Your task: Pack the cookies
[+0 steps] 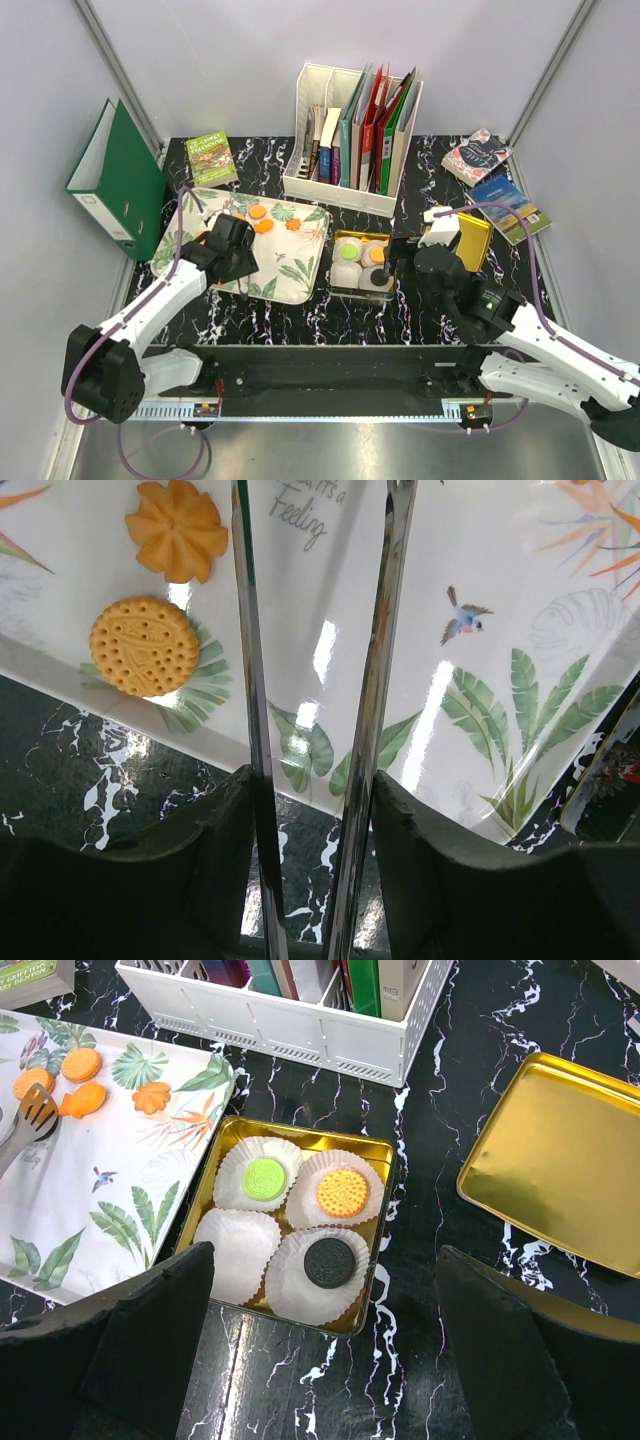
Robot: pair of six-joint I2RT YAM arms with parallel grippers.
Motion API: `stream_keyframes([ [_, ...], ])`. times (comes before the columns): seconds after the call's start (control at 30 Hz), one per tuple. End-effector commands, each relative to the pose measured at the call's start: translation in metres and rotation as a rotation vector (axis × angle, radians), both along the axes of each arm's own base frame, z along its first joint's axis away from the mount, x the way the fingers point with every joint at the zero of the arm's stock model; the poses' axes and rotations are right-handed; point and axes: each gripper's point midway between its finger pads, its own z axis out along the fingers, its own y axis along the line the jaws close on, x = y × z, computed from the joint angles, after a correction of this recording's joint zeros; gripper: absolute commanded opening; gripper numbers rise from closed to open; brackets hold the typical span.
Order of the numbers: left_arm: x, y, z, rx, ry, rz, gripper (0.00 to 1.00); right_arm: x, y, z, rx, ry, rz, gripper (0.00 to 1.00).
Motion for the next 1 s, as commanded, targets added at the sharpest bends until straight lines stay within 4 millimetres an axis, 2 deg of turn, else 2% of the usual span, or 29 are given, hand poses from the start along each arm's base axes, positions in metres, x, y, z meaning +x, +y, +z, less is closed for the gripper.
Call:
stream_keyframes([
  [0.0,0.015,-0.007,0.003,-0.033,-0.046,-0.016,0.49,0.003,0.006,0.010,0.028,-0.027,0.008,1.00],
  [0.23,0.020,-0.009,0.014,-0.057,-0.069,-0.024,0.49,0.003,0.005,0.009,0.019,-0.026,0.005,1.00],
  [0.5,0.015,-0.008,0.018,-0.054,-0.067,-0.034,0.49,0.004,0.007,0.008,0.022,-0.024,0.008,1.00],
  [0.7,0.011,-0.007,0.029,-0.058,-0.090,-0.040,0.49,0.004,0.007,0.009,0.022,-0.026,0.009,1.00],
  [0.8,0.009,-0.004,0.031,-0.049,-0.091,-0.038,0.49,0.005,0.008,0.010,0.024,-0.027,0.009,1.00],
  [0.97,0.008,-0.001,0.023,-0.031,-0.069,-0.035,0.50,0.005,0.010,0.011,0.030,-0.027,0.016,1.00],
])
